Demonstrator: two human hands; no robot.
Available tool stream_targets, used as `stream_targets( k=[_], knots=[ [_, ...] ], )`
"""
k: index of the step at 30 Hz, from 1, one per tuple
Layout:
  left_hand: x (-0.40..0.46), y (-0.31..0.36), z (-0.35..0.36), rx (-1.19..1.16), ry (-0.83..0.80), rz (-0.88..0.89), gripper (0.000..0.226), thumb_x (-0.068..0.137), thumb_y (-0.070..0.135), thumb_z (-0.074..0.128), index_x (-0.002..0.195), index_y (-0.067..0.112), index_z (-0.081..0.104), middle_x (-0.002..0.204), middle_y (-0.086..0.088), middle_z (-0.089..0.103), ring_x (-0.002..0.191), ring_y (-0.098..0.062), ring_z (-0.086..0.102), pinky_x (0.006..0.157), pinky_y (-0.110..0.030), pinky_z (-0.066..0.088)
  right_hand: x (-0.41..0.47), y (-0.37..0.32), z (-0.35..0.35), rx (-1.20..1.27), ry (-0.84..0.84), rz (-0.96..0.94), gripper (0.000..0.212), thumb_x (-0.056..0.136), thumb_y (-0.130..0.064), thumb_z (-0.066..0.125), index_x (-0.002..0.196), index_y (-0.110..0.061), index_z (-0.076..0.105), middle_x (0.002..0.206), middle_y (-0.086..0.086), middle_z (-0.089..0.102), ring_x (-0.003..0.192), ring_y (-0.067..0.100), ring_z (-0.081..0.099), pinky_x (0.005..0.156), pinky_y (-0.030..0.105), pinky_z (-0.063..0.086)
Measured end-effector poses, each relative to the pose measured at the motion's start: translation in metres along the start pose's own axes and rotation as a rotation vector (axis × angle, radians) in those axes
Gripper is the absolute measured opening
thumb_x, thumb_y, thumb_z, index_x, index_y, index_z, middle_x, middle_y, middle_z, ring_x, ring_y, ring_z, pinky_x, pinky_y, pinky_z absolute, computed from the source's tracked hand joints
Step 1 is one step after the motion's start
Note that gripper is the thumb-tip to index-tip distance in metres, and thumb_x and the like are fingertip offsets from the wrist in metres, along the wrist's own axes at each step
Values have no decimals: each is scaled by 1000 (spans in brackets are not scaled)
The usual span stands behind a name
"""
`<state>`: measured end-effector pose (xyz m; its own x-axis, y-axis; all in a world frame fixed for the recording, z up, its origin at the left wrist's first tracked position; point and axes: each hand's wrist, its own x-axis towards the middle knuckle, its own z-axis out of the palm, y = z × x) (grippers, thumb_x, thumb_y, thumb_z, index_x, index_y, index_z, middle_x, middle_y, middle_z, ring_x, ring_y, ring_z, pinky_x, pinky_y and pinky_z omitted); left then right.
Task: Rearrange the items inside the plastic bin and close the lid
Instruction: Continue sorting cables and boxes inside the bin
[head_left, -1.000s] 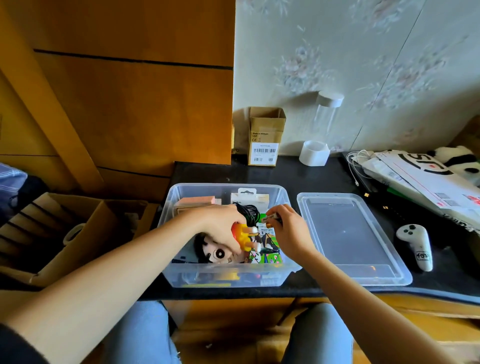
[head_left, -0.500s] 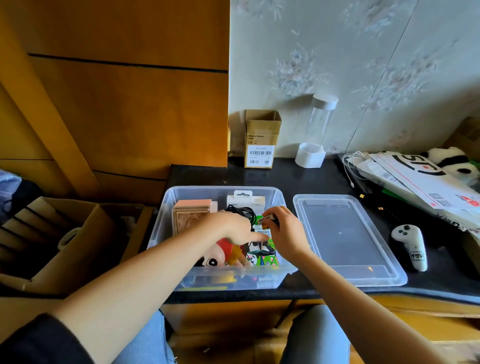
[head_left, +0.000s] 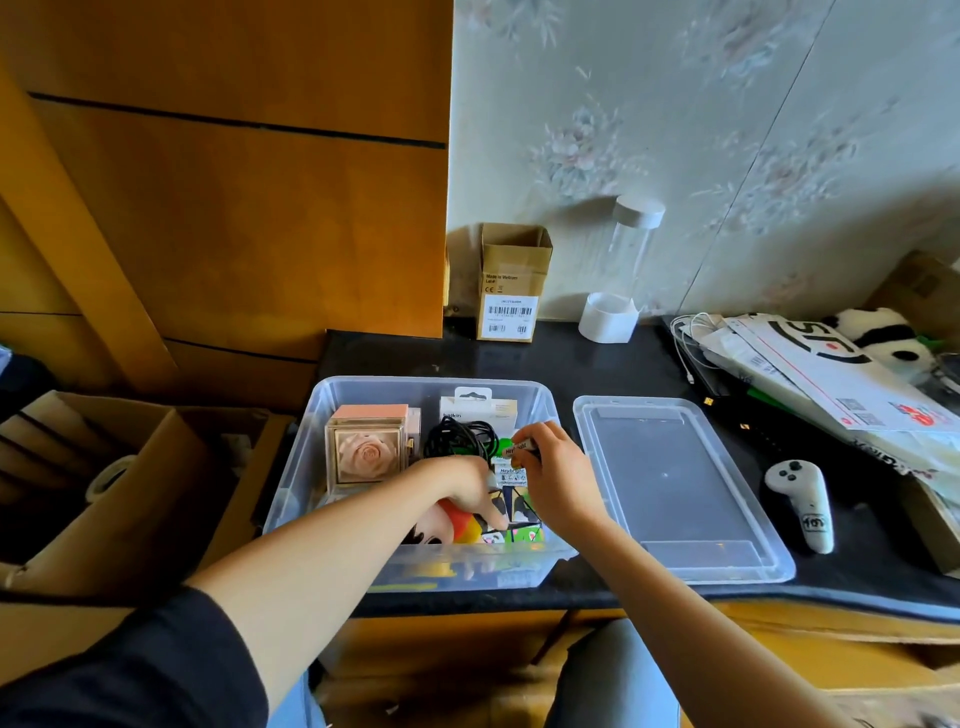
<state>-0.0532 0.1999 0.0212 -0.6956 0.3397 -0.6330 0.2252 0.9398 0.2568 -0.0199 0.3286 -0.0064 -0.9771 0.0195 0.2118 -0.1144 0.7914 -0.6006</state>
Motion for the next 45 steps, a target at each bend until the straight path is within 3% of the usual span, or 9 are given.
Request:
stream_targets(
  k=[5,10,13,20,25,28,31,35,45],
  knots=[
    [-12,-8,-11,185,243,-42,45,78,55,65,64,16,46,67,1,49,62,-18,47,54,-26,35,1,0,-1,-115,-28,-32,20,93,-6,49,109,-13,58,112,2,57,87,22,60,73,32,53],
    [-24,-13,-20,351,415,-94,15,83,31,55,85,16,57,107,-7,64,87,-24,55,69,-26,37,10,-8,1,-194,-13,55,24,92,-3,45,113,-9,55,112,7,59,85,27,61,69,36,52],
    [-28,-17,-21,358,454,-86,29,87,32,53,107,13,61,113,-9,62,102,-26,57,72,-27,36,17,-13,1,-381,-109,69,27,86,4,47,110,-7,52,110,9,58,84,29,61,60,32,43],
    [-38,-44,-17,174,597,-9,27,89,39,53,88,12,52,73,1,52,58,-13,45,46,-25,27,18,-19,8,-719,-406,11,34,86,2,53,120,-4,47,112,10,57,94,25,64,70,28,50],
    [-43,-58,-9,89,799,33,34,91,46,48,93,13,50,85,0,53,65,-14,45,43,-23,21,30,-23,22,-706,-497,130,25,89,-1,51,114,0,54,93,10,61,90,27,64,62,27,45],
    [-43,-62,-5,73,835,34,39,92,49,45,99,11,52,95,-3,58,71,-16,45,44,-23,20,36,-21,30,-638,-627,164,24,92,-5,45,110,3,58,70,2,43,84,25,59,58,21,40],
    [-41,-63,1,96,838,33,43,93,50,43,107,10,52,105,-6,60,77,-17,48,50,-26,26,35,-18,35,-651,-651,158,24,93,-2,42,107,1,60,69,2,47,64,18,50,46,18,32],
    [-41,-63,5,116,842,41,44,94,49,41,110,10,51,106,-6,60,76,-17,46,56,-28,31,28,-20,36,-767,-617,106,32,86,9,43,113,-4,55,106,13,63,93,27,62,66,28,45],
    [-36,-65,10,139,850,49,44,95,48,41,113,9,51,106,-6,60,78,-17,50,58,-28,34,23,-14,30,-1088,-563,-143,34,87,-11,63,120,-10,59,122,7,55,115,22,47,91,31,46]
  ],
)
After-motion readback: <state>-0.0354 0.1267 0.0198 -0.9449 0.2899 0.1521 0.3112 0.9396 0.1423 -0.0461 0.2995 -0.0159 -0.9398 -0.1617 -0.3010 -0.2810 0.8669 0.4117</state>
